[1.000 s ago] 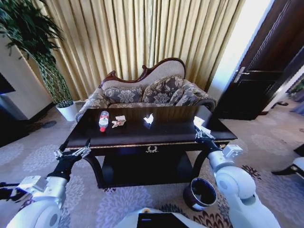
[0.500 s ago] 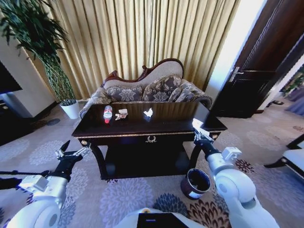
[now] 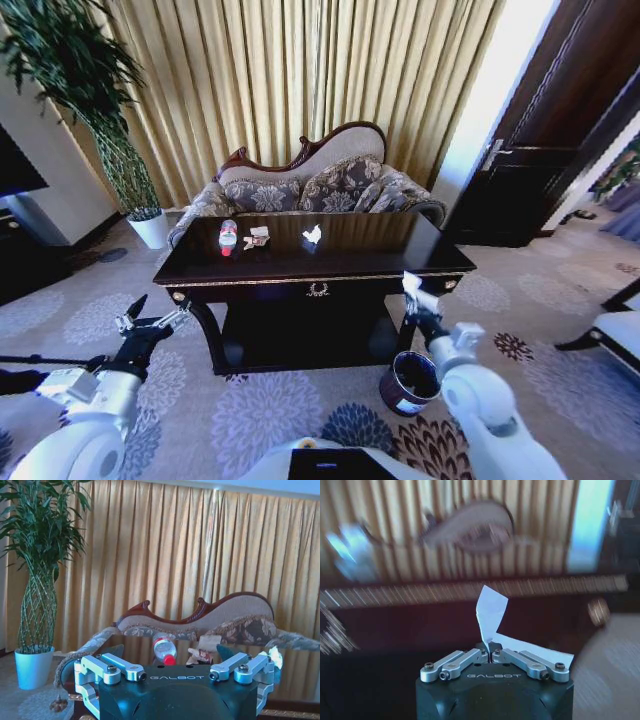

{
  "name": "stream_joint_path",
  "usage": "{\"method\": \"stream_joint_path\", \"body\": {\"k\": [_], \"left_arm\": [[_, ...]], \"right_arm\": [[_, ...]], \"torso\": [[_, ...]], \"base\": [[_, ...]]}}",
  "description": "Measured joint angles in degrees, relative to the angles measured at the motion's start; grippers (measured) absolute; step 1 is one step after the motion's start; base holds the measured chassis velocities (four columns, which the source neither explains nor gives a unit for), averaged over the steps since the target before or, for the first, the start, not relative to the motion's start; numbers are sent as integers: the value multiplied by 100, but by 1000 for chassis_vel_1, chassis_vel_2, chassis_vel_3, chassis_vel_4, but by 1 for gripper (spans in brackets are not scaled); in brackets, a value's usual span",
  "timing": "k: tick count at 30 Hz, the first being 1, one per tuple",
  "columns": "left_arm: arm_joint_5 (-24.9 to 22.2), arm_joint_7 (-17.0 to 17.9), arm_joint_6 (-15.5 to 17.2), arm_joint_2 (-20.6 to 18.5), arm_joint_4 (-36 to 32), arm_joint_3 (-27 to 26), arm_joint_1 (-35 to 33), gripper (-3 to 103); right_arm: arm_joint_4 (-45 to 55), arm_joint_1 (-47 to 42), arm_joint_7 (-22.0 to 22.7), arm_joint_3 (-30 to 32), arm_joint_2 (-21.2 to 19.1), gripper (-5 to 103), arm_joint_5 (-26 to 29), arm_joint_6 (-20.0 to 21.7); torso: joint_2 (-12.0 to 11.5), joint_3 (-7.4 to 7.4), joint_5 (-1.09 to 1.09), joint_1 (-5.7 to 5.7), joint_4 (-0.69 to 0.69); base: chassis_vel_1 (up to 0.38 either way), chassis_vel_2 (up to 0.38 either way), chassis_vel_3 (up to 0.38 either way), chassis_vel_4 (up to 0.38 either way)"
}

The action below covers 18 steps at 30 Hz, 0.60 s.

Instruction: Move to the front of the table and place the trash on the table into the trash bin.

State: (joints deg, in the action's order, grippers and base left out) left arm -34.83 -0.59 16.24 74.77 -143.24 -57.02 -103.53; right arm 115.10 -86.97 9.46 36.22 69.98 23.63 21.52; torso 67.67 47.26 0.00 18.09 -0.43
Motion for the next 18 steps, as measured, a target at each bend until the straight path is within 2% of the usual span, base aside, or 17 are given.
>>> {"method": "stream_joint_path", "body": {"k": [3,4,6,7,10,18], "left_arm": [[-44,16,1,42,0,17,21,100],[-44,16,1,42,0,17,21,100],[-45,15,1,61,0,33,19,100],[-45,15,1,61,0,33,19,100],[-47,10,-1,42,0,36,20,100],[-46,-5,-39,23,0,30,-8,100]], "right_arm": [[-1845,453,0,-240,-24,0,-321,-397],[-1845,453,0,-240,-24,0,-321,-397],[-2993,782,-39,-343,3,0,-486,-612],[-2993,782,-39,-343,3,0,-486,-612],[-3915,1193,-98,-374,85,0,-460,-612],[-4957,1887,-94,-341,180,0,-659,-593]], "torso": [[0,0,2,0,1],[0,0,2,0,1],[0,1,2,0,0],[0,1,2,0,0],[0,0,0,0,0],[0,0,0,0,1]], "base": [[0,0,0,0],[0,0,0,0],[0,0,0,0],[0,0,0,0],[0,0,0,0],[0,0,0,0]]}}
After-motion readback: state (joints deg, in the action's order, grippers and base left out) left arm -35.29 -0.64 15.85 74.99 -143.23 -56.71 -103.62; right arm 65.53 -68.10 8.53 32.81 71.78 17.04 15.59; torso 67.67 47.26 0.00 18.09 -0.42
